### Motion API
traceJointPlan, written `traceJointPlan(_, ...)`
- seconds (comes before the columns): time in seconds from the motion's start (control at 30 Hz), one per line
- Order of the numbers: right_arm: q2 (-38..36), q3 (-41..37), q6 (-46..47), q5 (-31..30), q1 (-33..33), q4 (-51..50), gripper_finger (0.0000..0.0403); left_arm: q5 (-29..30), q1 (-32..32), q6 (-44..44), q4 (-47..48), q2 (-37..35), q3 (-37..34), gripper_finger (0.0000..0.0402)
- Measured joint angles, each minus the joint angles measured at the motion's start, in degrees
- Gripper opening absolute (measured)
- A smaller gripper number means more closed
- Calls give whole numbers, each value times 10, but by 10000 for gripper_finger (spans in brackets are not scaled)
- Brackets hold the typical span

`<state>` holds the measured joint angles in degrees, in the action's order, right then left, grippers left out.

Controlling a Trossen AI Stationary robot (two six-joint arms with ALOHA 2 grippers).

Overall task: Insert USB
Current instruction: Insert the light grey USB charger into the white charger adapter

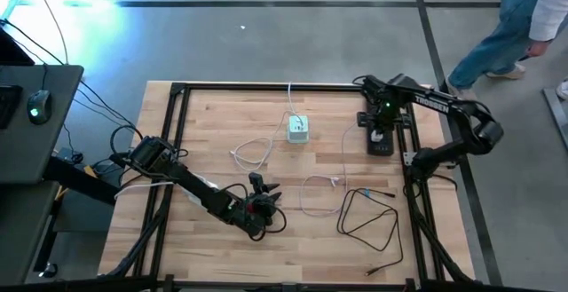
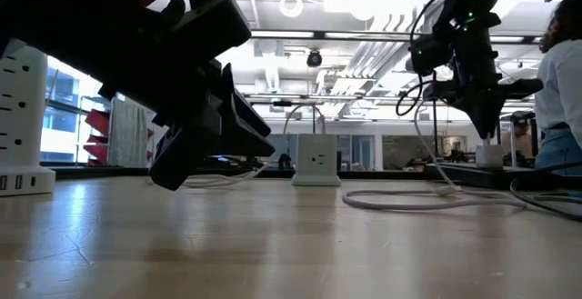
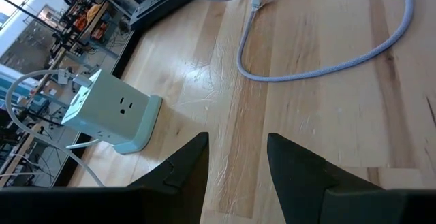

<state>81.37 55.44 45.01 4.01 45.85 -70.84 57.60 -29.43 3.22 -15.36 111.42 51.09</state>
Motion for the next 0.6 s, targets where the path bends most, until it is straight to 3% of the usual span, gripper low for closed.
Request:
traceJointPlan(0.37, 33, 2, -43, -29, -18, 2, 7, 0, 0, 0, 1, 0, 0, 129)
traceJointPlan(0.6, -5, -1, -107, -24, -18, 4, 87, 0, 0, 0, 1, 0, 0, 129)
